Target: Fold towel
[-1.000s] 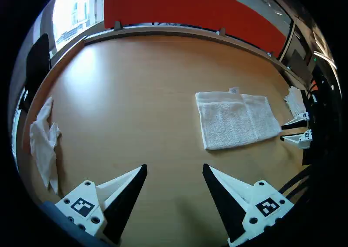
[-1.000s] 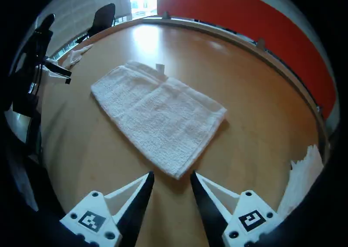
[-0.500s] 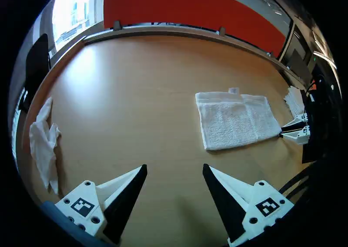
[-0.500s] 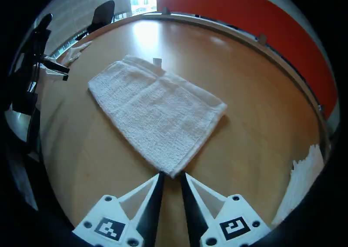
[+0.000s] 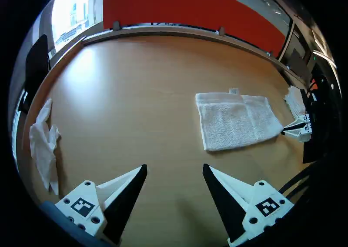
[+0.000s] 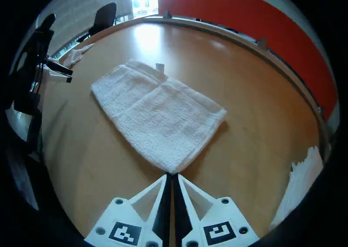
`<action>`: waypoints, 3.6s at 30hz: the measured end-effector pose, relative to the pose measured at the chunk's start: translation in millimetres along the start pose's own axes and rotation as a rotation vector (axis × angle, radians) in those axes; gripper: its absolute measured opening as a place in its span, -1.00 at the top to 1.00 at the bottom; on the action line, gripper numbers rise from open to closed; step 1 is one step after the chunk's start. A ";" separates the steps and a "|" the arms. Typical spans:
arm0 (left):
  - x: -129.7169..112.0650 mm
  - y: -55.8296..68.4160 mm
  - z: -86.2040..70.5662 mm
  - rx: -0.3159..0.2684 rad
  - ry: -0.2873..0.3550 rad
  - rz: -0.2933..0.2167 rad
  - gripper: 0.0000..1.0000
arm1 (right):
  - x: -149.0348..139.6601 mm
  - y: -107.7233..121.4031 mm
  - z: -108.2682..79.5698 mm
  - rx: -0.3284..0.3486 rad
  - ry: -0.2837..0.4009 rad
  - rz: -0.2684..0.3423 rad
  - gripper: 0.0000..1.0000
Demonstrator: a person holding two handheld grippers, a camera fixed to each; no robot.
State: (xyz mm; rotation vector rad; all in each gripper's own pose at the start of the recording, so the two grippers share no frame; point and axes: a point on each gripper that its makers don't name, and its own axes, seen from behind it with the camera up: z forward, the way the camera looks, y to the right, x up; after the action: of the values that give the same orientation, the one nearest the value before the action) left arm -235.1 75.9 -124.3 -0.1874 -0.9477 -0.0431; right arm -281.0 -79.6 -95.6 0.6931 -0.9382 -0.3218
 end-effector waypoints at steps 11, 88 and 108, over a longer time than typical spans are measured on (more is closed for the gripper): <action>8.2 -1.0 -0.3 0.000 0.010 0.002 -0.90 | 37.6 4.6 -22.7 -0.034 0.092 0.005 0.90; 29.7 -3.8 -8.2 0.006 0.058 -0.012 -0.90 | 128.6 -70.7 -31.3 0.094 0.228 -0.184 0.85; 22.2 -18.1 -14.1 0.027 0.054 -0.028 -0.90 | 104.5 -104.1 10.0 0.162 0.129 -0.173 -0.24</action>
State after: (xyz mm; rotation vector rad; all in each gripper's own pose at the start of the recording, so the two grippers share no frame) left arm -212.9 56.6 -111.8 -0.1471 -0.8968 -0.0606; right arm -226.2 -216.9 -95.7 0.9367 -0.7885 -0.3519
